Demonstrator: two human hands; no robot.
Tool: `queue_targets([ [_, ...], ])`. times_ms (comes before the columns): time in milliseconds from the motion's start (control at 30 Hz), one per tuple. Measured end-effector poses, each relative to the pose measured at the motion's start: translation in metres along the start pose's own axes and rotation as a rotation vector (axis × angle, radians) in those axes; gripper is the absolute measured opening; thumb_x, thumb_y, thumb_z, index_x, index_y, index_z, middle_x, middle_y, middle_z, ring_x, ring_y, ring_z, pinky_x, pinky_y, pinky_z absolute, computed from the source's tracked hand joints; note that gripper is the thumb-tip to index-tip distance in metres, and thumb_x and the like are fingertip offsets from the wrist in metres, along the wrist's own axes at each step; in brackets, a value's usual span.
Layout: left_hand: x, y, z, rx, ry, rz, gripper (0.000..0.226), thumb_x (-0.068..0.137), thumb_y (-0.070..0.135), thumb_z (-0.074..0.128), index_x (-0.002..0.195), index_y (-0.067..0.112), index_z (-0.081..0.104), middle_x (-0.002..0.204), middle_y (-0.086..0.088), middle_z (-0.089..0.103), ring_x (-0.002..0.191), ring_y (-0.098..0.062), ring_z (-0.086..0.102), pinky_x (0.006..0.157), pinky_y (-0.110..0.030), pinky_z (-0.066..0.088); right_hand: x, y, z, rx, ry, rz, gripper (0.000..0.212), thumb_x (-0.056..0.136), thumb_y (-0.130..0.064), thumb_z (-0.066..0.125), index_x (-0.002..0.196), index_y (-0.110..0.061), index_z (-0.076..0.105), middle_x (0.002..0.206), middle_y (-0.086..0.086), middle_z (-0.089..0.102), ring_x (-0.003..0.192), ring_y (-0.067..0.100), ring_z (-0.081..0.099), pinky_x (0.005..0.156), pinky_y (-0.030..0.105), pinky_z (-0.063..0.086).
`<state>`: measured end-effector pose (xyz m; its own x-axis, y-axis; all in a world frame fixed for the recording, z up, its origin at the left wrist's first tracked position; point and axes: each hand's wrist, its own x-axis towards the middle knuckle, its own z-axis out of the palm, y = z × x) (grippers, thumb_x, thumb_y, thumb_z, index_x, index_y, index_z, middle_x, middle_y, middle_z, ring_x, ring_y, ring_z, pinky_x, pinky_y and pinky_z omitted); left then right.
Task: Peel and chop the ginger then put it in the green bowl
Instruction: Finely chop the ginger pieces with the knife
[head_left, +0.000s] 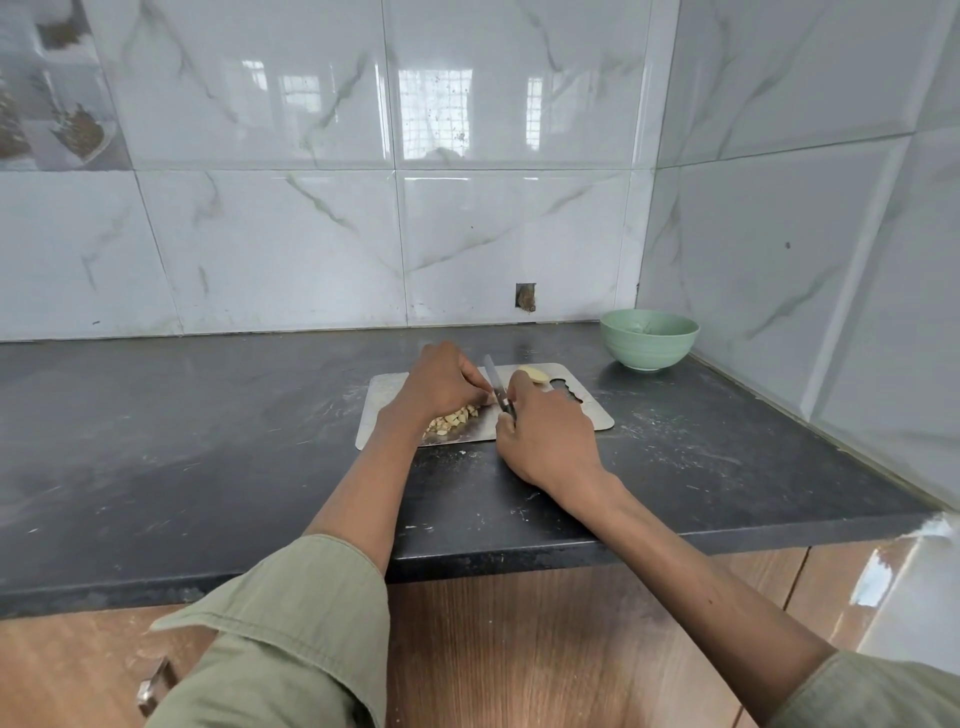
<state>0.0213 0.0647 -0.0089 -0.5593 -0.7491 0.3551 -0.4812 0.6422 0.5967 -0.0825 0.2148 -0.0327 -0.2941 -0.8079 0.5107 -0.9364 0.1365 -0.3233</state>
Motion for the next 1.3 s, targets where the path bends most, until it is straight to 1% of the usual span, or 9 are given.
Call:
queue_targets([
  [167, 0.0007, -0.0008, 0.0013, 0.008, 0.01, 0.0, 0.011, 0.072, 0.011, 0.09, 0.078, 0.018, 0.084, 0.069, -0.002, 0.077, 0.078, -0.024, 0.075, 0.075, -0.043, 0.062, -0.0001, -0.0017, -0.0018, -0.011, -0.017, 0.003, 0.011, 0.096, -0.026, 0.049, 0.102, -0.021, 0.041, 0.083, 0.002, 0.045, 0.08, 0.03, 0.046, 0.068, 0.038, 0.037],
  [367, 0.0022, -0.0022, 0.0029, 0.009, 0.009, -0.013, 0.008, 0.072, 0.014, 0.09, 0.077, 0.018, 0.085, 0.067, 0.002, 0.076, 0.072, -0.013, 0.074, 0.076, -0.034, 0.063, -0.0006, -0.0019, -0.0003, -0.005, -0.002, 0.015, 0.013, 0.095, -0.026, 0.049, 0.099, -0.022, 0.038, 0.086, 0.004, 0.05, 0.079, 0.03, 0.047, 0.067, 0.038, 0.037],
  [567, 0.0018, -0.0021, 0.0028, 0.006, 0.017, -0.024, 0.009, 0.072, 0.015, 0.091, 0.076, 0.019, 0.084, 0.067, 0.001, 0.076, 0.072, -0.014, 0.073, 0.07, -0.029, 0.061, -0.0009, -0.0018, -0.001, -0.005, -0.003, 0.007, 0.011, 0.094, -0.026, 0.05, 0.098, -0.022, 0.04, 0.086, 0.004, 0.049, 0.08, 0.03, 0.048, 0.067, 0.038, 0.037],
  [667, 0.0018, -0.0024, 0.0035, 0.01, 0.016, -0.018, 0.008, 0.072, 0.015, 0.09, 0.075, 0.019, 0.084, 0.065, 0.004, 0.075, 0.069, -0.007, 0.071, 0.068, -0.026, 0.059, 0.0011, -0.0024, -0.0013, -0.004, -0.018, 0.019, 0.011, 0.092, -0.025, 0.052, 0.101, -0.02, 0.049, 0.088, 0.006, 0.053, 0.089, 0.033, 0.054, 0.069, 0.037, 0.037],
  [767, 0.0016, -0.0024, 0.0036, 0.006, 0.013, -0.01, 0.008, 0.072, 0.015, 0.09, 0.076, 0.018, 0.085, 0.066, 0.005, 0.076, 0.063, 0.003, 0.067, 0.065, -0.021, 0.055, 0.0061, -0.0037, -0.0042, -0.018, -0.064, 0.015, 0.02, 0.09, -0.022, 0.053, 0.109, -0.019, 0.056, 0.1, 0.01, 0.063, 0.105, 0.034, 0.056, 0.073, 0.037, 0.039],
  [867, 0.0018, -0.0026, 0.0032, -0.003, 0.012, -0.012, 0.008, 0.071, 0.016, 0.091, 0.075, 0.019, 0.084, 0.066, 0.005, 0.075, 0.064, 0.001, 0.069, 0.069, -0.023, 0.059, 0.0077, -0.0036, -0.006, 0.003, -0.08, 0.052, 0.025, 0.09, -0.021, 0.053, 0.115, -0.019, 0.057, 0.105, 0.011, 0.061, 0.109, 0.034, 0.056, 0.079, 0.039, 0.044],
  [1067, 0.0002, -0.0034, 0.0029, -0.013, 0.016, -0.018, 0.008, 0.071, 0.016, 0.091, 0.075, 0.018, 0.084, 0.068, 0.007, 0.076, 0.069, 0.001, 0.07, 0.078, -0.022, 0.057, 0.0047, -0.0028, -0.0004, -0.016, -0.027, 0.062, 0.017, 0.091, -0.023, 0.053, 0.107, -0.017, 0.052, 0.09, 0.004, 0.047, 0.099, 0.034, 0.057, 0.071, 0.036, 0.036],
  [1233, -0.0007, -0.002, 0.0022, -0.062, 0.024, -0.045, 0.012, 0.07, 0.012, 0.093, 0.077, 0.013, 0.084, 0.066, 0.003, 0.076, 0.048, 0.008, 0.057, 0.055, -0.012, 0.044, 0.0015, 0.001, 0.0004, 0.026, 0.01, 0.036, 0.018, 0.093, -0.024, 0.051, 0.11, -0.017, 0.051, 0.1, 0.009, 0.058, 0.099, 0.035, 0.056, 0.072, 0.039, 0.04],
  [1300, -0.0008, -0.0021, 0.0018, -0.059, 0.026, -0.043, 0.012, 0.07, 0.011, 0.093, 0.078, 0.012, 0.084, 0.066, 0.002, 0.076, 0.051, 0.006, 0.06, 0.055, -0.015, 0.047, 0.0002, 0.0014, 0.001, 0.024, 0.015, 0.02, 0.017, 0.093, -0.025, 0.05, 0.109, -0.019, 0.05, 0.102, 0.011, 0.061, 0.097, 0.035, 0.056, 0.071, 0.038, 0.038],
])
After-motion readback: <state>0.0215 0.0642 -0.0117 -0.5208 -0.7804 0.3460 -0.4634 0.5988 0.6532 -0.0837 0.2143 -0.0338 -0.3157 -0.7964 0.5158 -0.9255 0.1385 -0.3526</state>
